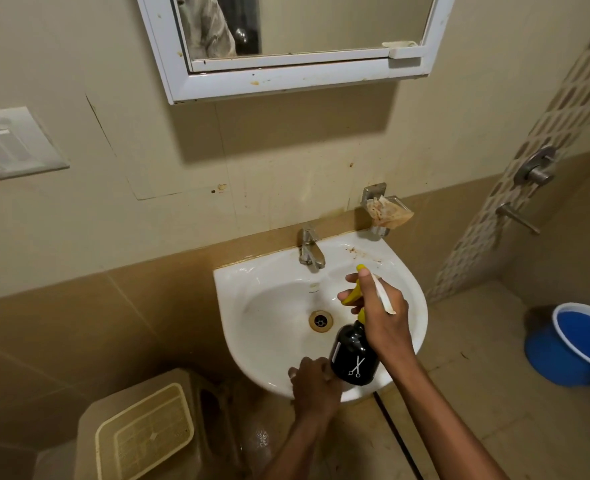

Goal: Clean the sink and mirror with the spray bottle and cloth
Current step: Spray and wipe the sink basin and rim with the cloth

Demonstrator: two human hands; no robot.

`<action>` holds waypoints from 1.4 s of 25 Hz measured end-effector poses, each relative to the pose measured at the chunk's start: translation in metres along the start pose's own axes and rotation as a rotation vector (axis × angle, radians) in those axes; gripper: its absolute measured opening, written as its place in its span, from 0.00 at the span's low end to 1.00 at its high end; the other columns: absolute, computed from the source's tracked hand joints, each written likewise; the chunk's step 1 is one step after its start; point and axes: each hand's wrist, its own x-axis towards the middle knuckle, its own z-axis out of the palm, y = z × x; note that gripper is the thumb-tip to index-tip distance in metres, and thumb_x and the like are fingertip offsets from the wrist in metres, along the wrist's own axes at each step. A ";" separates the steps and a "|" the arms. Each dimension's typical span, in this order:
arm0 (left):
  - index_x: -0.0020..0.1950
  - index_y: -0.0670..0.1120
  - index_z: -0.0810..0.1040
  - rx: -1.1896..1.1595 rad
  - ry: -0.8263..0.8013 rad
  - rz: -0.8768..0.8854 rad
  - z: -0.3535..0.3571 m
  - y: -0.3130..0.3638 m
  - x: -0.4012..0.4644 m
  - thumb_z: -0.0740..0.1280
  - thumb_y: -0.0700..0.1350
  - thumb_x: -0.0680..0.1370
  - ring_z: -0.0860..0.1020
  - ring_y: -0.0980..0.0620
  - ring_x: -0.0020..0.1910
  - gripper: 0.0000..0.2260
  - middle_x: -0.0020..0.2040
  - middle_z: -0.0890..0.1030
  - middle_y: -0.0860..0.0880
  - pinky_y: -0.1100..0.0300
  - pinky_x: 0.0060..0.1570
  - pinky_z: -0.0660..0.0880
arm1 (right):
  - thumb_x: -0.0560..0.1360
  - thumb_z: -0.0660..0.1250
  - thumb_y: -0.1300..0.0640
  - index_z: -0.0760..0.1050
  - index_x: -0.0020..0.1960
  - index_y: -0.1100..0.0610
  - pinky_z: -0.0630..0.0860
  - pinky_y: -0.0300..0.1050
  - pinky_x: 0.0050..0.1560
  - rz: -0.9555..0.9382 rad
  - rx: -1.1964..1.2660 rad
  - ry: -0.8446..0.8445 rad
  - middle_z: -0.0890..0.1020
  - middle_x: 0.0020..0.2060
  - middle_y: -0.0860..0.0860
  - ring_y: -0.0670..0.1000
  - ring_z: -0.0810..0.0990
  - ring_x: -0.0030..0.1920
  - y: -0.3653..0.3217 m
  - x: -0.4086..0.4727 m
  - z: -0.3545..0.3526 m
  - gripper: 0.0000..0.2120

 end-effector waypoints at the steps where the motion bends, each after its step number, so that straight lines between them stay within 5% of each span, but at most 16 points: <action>1: 0.45 0.50 0.74 -0.124 0.008 -0.005 0.004 0.000 -0.008 0.64 0.41 0.74 0.68 0.46 0.55 0.05 0.49 0.73 0.50 0.56 0.52 0.68 | 0.86 0.58 0.42 0.85 0.49 0.49 0.82 0.50 0.45 -0.010 0.006 0.009 0.89 0.38 0.49 0.47 0.86 0.41 -0.001 0.002 -0.003 0.20; 4: 0.43 0.58 0.74 -0.267 0.021 0.171 0.023 -0.006 -0.025 0.60 0.35 0.66 0.69 0.52 0.53 0.17 0.48 0.71 0.58 0.67 0.52 0.65 | 0.86 0.58 0.43 0.85 0.49 0.50 0.82 0.47 0.43 -0.036 0.032 0.020 0.89 0.38 0.50 0.47 0.85 0.40 -0.007 0.009 -0.003 0.20; 6: 0.42 0.52 0.79 -0.364 -0.131 0.225 0.034 -0.002 -0.035 0.62 0.37 0.64 0.73 0.57 0.49 0.13 0.47 0.75 0.55 0.66 0.54 0.66 | 0.86 0.58 0.43 0.85 0.49 0.50 0.81 0.44 0.42 -0.044 0.038 -0.004 0.89 0.39 0.50 0.45 0.84 0.38 -0.013 0.011 0.001 0.20; 9: 0.44 0.45 0.82 -0.733 -0.242 0.008 0.024 -0.003 -0.047 0.66 0.33 0.68 0.79 0.56 0.42 0.10 0.40 0.81 0.53 0.66 0.40 0.73 | 0.86 0.60 0.43 0.85 0.50 0.50 0.81 0.44 0.44 -0.038 -0.006 -0.148 0.89 0.39 0.51 0.47 0.85 0.39 -0.015 0.012 0.004 0.19; 12: 0.42 0.40 0.84 -0.962 -0.020 -0.234 -0.006 -0.041 -0.041 0.67 0.30 0.67 0.81 0.37 0.45 0.09 0.38 0.83 0.42 0.55 0.40 0.75 | 0.85 0.63 0.45 0.86 0.49 0.52 0.82 0.46 0.46 0.035 -0.094 -0.399 0.90 0.39 0.51 0.47 0.86 0.39 0.003 0.010 0.007 0.17; 15: 0.53 0.34 0.80 -1.127 0.229 -0.428 -0.046 -0.090 -0.024 0.70 0.38 0.68 0.79 0.38 0.46 0.16 0.44 0.81 0.35 0.40 0.48 0.76 | 0.84 0.65 0.46 0.86 0.48 0.58 0.80 0.45 0.44 0.140 -0.156 -0.603 0.89 0.39 0.57 0.43 0.84 0.35 0.035 0.000 0.026 0.18; 17: 0.57 0.40 0.80 -1.126 0.437 -0.427 -0.070 -0.105 -0.007 0.74 0.46 0.62 0.81 0.37 0.48 0.24 0.50 0.82 0.35 0.36 0.50 0.78 | 0.84 0.65 0.45 0.84 0.48 0.61 0.79 0.43 0.43 0.170 -0.185 -0.640 0.89 0.38 0.60 0.45 0.84 0.34 0.050 -0.008 0.042 0.20; 20: 0.60 0.43 0.78 -1.118 0.637 -0.293 -0.104 -0.095 0.020 0.73 0.39 0.71 0.81 0.41 0.46 0.17 0.50 0.82 0.42 0.43 0.47 0.80 | 0.83 0.65 0.45 0.82 0.47 0.63 0.78 0.41 0.41 0.197 -0.196 -0.631 0.86 0.32 0.61 0.50 0.83 0.32 0.060 -0.013 0.062 0.21; 23: 0.65 0.44 0.76 -1.022 0.726 -0.229 -0.127 -0.081 0.043 0.72 0.37 0.73 0.80 0.43 0.51 0.20 0.55 0.81 0.45 0.47 0.53 0.79 | 0.82 0.65 0.44 0.81 0.49 0.63 0.78 0.43 0.41 0.212 -0.165 -0.589 0.86 0.32 0.61 0.48 0.82 0.32 0.064 -0.013 0.072 0.21; 28: 0.72 0.42 0.71 -0.936 0.780 -0.134 -0.136 -0.078 0.064 0.69 0.34 0.76 0.76 0.46 0.57 0.24 0.63 0.77 0.45 0.50 0.59 0.75 | 0.81 0.66 0.45 0.81 0.51 0.64 0.77 0.35 0.33 0.263 -0.157 -0.514 0.84 0.29 0.57 0.44 0.80 0.27 0.067 -0.010 0.071 0.20; 35: 0.63 0.45 0.77 -0.658 0.700 0.031 -0.142 -0.059 0.086 0.67 0.33 0.76 0.79 0.45 0.49 0.17 0.51 0.80 0.47 0.52 0.49 0.77 | 0.79 0.68 0.43 0.82 0.53 0.56 0.79 0.40 0.38 0.321 -0.177 -0.469 0.84 0.28 0.52 0.45 0.83 0.27 0.079 -0.009 0.058 0.17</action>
